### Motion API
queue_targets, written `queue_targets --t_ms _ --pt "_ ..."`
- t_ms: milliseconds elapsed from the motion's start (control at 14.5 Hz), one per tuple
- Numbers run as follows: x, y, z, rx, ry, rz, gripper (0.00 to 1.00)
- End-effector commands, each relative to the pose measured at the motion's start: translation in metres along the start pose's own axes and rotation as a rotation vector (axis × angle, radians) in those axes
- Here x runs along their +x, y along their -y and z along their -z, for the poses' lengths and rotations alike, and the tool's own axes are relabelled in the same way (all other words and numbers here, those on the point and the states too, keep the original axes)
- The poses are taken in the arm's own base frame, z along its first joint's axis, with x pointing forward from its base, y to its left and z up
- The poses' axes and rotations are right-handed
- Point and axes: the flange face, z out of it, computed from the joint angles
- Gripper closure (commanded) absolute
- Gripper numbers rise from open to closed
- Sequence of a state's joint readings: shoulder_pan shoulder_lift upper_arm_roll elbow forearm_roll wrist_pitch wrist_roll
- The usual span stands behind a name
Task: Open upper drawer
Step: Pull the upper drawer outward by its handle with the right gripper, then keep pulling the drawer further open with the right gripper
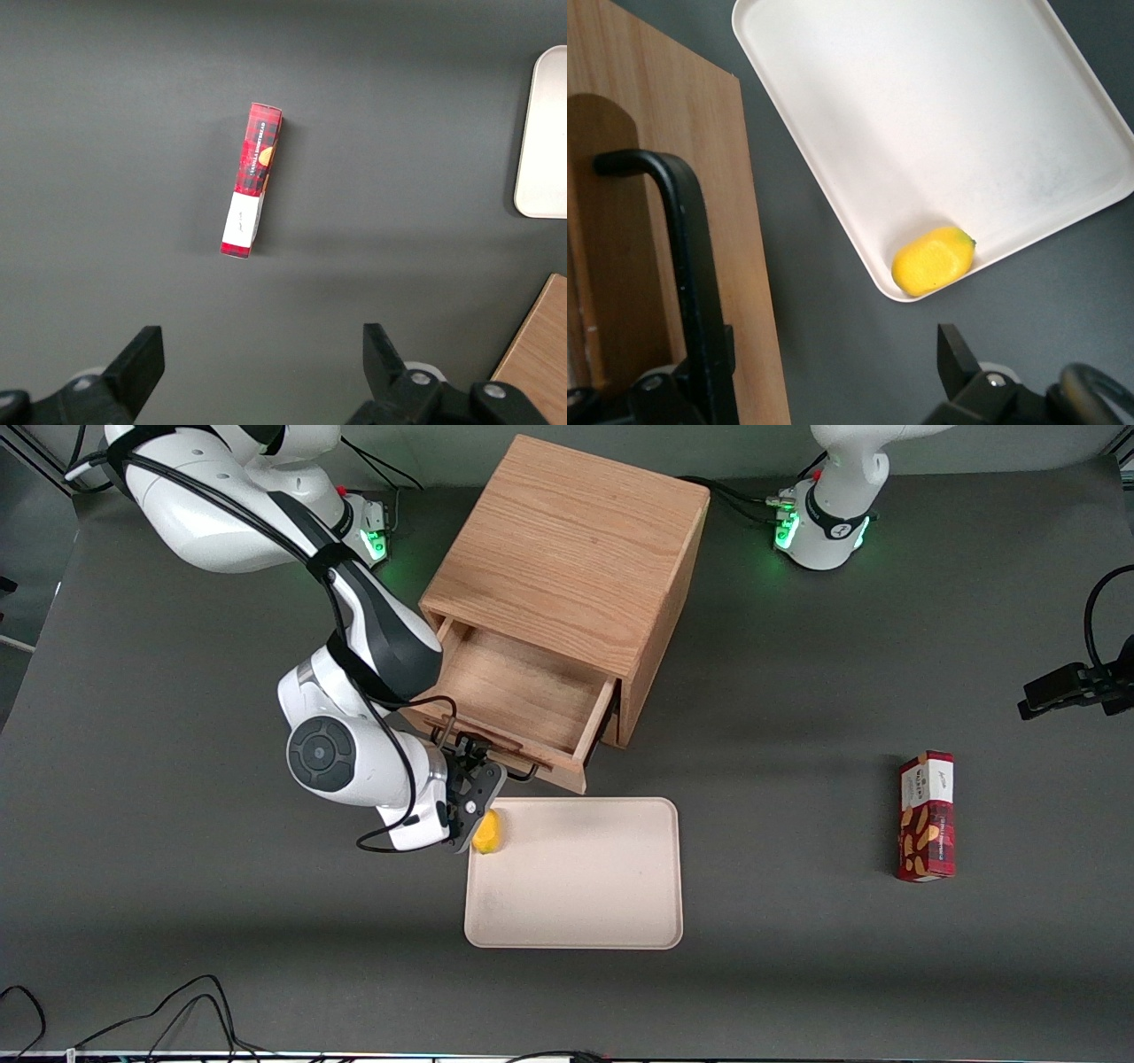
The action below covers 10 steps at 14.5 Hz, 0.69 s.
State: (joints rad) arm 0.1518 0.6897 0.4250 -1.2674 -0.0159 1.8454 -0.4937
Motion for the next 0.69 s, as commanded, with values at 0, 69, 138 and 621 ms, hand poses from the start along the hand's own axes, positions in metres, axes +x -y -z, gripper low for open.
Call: queue_targets --t_ms 0,69,138,621 --pt "0.003 -0.019 -0.022 -0.005 0.029 0.028 0.00" --pt "0.003 -0.021 -0.026 -0.002 0.032 0.038 0.00" --pt "0.001 -0.026 -0.030 0.000 0.036 0.036 0.00" --pt "-0.004 -0.039 -0.040 0.002 0.046 0.018 0.00"
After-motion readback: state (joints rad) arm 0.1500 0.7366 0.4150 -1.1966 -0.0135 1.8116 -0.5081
